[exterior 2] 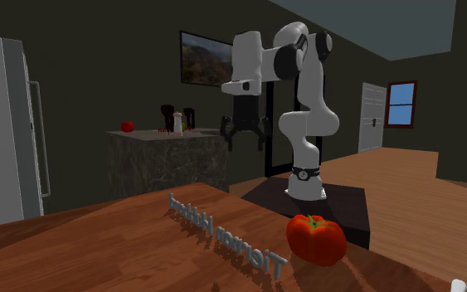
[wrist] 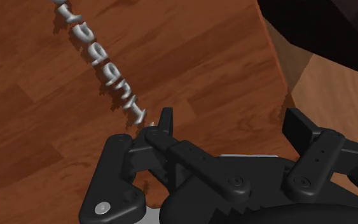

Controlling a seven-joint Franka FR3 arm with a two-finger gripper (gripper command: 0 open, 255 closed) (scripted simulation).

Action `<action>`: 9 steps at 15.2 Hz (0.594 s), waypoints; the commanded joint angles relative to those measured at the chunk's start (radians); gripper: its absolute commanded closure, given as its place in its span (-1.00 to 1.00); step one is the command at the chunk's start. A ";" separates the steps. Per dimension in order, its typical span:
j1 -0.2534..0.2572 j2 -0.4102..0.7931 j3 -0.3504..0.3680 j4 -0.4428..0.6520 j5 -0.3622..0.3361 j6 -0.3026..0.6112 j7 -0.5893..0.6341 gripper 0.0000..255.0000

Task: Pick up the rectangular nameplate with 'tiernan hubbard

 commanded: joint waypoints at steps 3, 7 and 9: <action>0.031 0.177 -0.057 0.071 0.068 0.108 -0.197 -1.00; 0.041 0.353 -0.076 0.173 0.174 0.170 -0.397 -1.00; 0.035 0.440 -0.069 0.233 0.230 0.189 -0.494 -1.00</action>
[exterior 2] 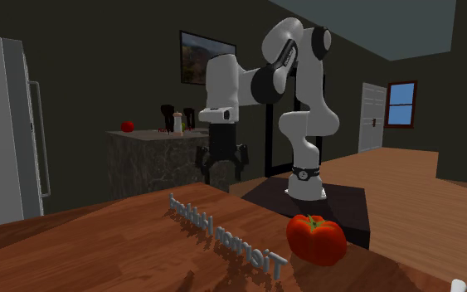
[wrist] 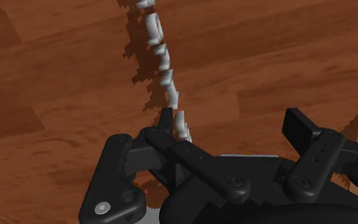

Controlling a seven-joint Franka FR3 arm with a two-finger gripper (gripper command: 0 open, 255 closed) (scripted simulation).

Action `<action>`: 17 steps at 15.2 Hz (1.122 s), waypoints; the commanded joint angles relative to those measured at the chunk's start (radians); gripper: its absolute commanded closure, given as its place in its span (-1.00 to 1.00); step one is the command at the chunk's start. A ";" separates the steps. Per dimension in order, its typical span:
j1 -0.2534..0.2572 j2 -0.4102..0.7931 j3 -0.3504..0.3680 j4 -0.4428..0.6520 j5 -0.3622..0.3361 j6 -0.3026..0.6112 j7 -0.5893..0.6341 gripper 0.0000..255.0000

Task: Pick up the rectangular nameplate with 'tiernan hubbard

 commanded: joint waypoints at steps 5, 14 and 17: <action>-0.044 0.243 0.053 0.196 0.137 0.027 -0.253 -1.00; -0.061 0.315 0.077 0.184 0.178 0.105 -0.285 -1.00; -0.061 0.314 0.077 0.185 0.178 0.105 -0.285 1.00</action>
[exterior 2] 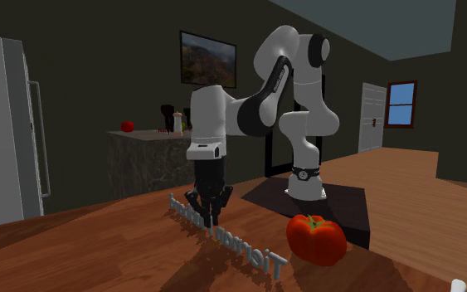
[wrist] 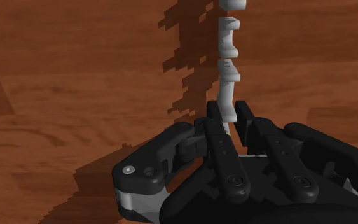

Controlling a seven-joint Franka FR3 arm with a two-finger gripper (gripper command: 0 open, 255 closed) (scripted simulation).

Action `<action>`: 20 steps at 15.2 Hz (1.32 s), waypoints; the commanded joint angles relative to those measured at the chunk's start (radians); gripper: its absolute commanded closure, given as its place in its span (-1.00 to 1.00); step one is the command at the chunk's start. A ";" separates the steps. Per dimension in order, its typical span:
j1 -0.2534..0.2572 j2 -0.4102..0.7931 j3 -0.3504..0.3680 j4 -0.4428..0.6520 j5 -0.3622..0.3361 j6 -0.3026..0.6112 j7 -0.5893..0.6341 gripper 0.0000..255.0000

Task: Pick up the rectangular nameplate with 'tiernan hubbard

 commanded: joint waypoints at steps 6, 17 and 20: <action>0.000 0.001 0.000 0.000 0.000 0.001 0.000 1.00; 0.019 -0.092 -0.027 0.018 -0.055 -0.104 0.041 1.00; 0.023 -0.117 -0.033 0.028 -0.070 -0.136 0.053 1.00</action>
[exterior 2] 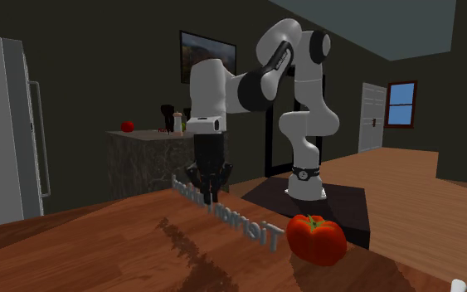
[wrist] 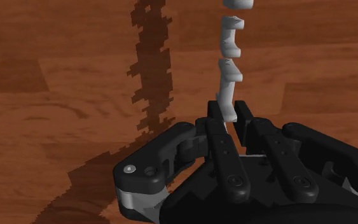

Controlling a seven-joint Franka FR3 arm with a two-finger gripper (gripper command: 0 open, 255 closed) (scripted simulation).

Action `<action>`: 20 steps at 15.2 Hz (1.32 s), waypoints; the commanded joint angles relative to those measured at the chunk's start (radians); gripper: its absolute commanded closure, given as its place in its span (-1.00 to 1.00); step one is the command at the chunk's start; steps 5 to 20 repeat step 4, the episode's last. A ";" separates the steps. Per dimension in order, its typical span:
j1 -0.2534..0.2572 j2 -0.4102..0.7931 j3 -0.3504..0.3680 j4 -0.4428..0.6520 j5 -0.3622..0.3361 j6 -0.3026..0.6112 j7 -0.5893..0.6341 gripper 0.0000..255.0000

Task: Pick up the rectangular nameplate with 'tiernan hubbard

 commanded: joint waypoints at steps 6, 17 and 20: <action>0.003 -0.026 -0.006 0.013 -0.016 -0.038 0.012 1.00; 0.003 -0.026 -0.006 0.013 -0.016 -0.038 0.012 1.00; 0.003 -0.026 -0.006 0.013 -0.016 -0.038 0.012 1.00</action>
